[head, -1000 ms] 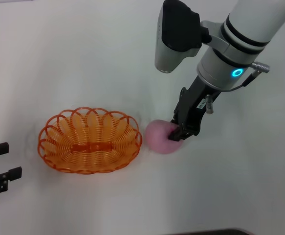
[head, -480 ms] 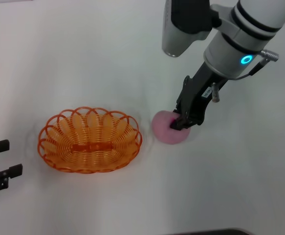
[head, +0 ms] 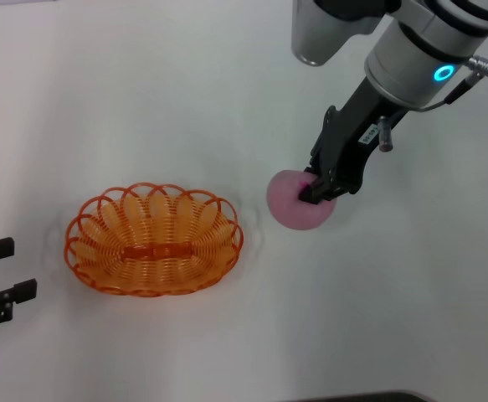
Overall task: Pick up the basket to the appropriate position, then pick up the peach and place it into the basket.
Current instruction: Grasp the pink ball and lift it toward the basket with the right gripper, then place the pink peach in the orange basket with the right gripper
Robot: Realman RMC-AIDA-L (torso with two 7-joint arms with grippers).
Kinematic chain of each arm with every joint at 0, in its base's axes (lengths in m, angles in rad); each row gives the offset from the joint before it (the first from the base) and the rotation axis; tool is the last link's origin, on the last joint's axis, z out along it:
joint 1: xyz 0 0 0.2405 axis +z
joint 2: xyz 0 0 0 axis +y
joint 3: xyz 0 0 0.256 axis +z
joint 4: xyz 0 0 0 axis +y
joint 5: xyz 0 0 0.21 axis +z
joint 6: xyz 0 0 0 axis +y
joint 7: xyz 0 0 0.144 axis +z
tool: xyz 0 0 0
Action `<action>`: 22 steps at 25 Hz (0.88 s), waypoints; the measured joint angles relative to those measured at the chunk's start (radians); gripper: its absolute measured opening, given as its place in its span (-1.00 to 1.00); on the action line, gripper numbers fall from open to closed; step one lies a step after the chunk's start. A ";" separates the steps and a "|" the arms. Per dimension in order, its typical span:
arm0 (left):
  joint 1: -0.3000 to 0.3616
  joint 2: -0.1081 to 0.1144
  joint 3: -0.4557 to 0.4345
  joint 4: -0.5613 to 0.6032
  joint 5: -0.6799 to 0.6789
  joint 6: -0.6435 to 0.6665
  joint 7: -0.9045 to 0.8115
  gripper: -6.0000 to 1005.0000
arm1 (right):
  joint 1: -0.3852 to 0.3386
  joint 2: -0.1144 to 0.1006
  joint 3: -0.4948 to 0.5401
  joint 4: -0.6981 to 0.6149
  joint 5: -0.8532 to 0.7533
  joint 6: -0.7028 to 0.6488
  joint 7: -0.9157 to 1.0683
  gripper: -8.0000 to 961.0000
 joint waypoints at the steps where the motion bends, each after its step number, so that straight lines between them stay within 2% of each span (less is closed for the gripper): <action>1: 0.000 0.000 0.000 0.000 -0.001 0.000 0.000 0.28 | 0.000 0.000 0.006 -0.004 0.003 -0.002 -0.002 -0.56; 16: -0.001 0.000 0.000 0.000 -0.004 0.000 -0.007 0.28 | 0.000 0.000 0.013 -0.067 0.158 -0.031 -0.031 -0.55; 22: -0.002 0.000 0.000 0.002 -0.004 0.000 -0.016 0.28 | 0.007 0.005 -0.039 -0.049 0.193 0.035 -0.057 -0.54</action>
